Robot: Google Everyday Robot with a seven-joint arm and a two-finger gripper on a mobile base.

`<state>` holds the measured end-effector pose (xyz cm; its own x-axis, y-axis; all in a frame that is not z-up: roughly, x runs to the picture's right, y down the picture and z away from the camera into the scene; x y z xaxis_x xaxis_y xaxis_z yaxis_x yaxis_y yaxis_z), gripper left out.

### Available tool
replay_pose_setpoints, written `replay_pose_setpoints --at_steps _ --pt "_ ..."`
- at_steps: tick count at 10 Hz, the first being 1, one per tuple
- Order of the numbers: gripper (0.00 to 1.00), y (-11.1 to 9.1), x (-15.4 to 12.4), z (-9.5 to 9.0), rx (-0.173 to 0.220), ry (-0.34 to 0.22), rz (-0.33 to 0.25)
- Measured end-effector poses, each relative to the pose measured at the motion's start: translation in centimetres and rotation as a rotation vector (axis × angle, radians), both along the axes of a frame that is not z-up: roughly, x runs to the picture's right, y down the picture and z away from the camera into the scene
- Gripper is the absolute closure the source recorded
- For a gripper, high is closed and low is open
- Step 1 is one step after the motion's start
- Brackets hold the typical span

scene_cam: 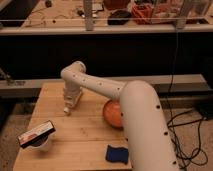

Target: Place the bottle in the ceramic bowl

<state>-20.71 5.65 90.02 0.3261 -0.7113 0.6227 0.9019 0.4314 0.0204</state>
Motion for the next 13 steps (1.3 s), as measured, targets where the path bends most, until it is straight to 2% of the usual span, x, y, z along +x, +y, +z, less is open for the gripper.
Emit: replay_pose_setpoints --at_steps 3,7,9,13 --pt "1.0 -0.5 1.3 -0.5 0.004 0.005 0.013" --pt "1.0 -2.2 5.9 -1.7 0.008 0.016 0.062" --pt "1.0 -2.5 6.7 -2.1 0.011 0.014 0.081" --pt "1.0 -2.3 10.7 -2.6 0.005 0.022 0.125"
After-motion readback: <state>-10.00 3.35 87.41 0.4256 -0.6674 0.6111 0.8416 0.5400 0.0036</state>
